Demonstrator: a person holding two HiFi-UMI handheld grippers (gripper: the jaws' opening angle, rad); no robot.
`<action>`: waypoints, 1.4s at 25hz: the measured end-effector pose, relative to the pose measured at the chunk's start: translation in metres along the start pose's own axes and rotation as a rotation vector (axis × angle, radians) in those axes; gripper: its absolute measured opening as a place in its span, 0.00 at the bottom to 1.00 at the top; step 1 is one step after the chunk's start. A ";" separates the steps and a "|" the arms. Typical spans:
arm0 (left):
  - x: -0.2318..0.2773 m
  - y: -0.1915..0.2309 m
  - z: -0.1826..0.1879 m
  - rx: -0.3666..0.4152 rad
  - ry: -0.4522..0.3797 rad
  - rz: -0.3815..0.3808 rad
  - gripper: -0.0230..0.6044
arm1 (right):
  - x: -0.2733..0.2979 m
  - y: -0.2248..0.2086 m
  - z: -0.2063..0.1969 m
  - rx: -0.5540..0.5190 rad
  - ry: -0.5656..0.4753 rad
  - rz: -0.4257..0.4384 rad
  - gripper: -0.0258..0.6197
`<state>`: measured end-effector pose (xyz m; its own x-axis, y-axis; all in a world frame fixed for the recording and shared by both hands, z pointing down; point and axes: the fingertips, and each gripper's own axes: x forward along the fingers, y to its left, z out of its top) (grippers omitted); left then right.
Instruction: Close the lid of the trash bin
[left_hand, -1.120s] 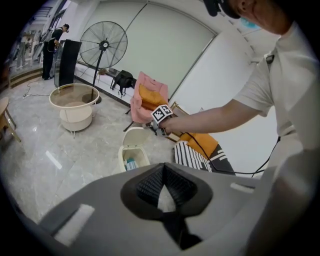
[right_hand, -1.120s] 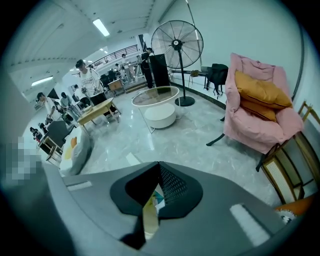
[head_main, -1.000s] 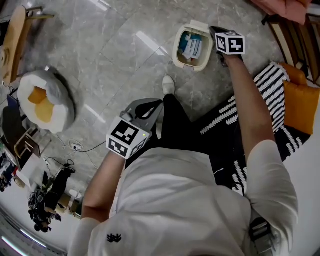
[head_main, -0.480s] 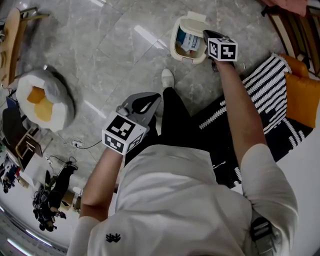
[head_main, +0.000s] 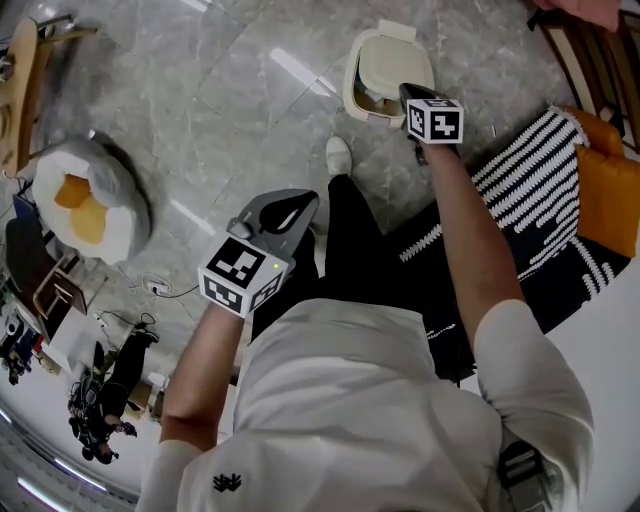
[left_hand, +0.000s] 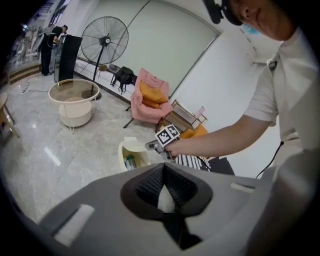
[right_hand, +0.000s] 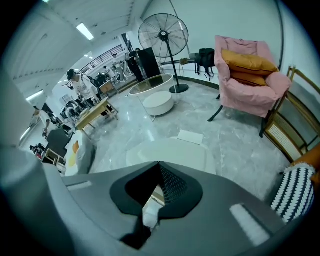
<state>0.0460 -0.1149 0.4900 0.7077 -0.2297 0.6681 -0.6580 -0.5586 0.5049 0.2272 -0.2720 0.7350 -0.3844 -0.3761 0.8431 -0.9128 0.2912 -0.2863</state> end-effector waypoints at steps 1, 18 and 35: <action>0.001 0.002 0.000 -0.003 -0.001 0.002 0.12 | 0.002 0.000 -0.004 0.003 0.006 0.001 0.04; 0.016 0.014 -0.020 -0.001 0.040 0.008 0.12 | 0.056 0.003 -0.084 -0.014 0.123 0.023 0.04; 0.037 0.024 -0.030 -0.029 0.051 -0.005 0.12 | 0.101 -0.005 -0.123 -0.054 0.206 0.037 0.04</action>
<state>0.0484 -0.1128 0.5432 0.6973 -0.1862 0.6922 -0.6624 -0.5363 0.5230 0.2099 -0.2032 0.8772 -0.3763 -0.1786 0.9091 -0.8878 0.3500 -0.2987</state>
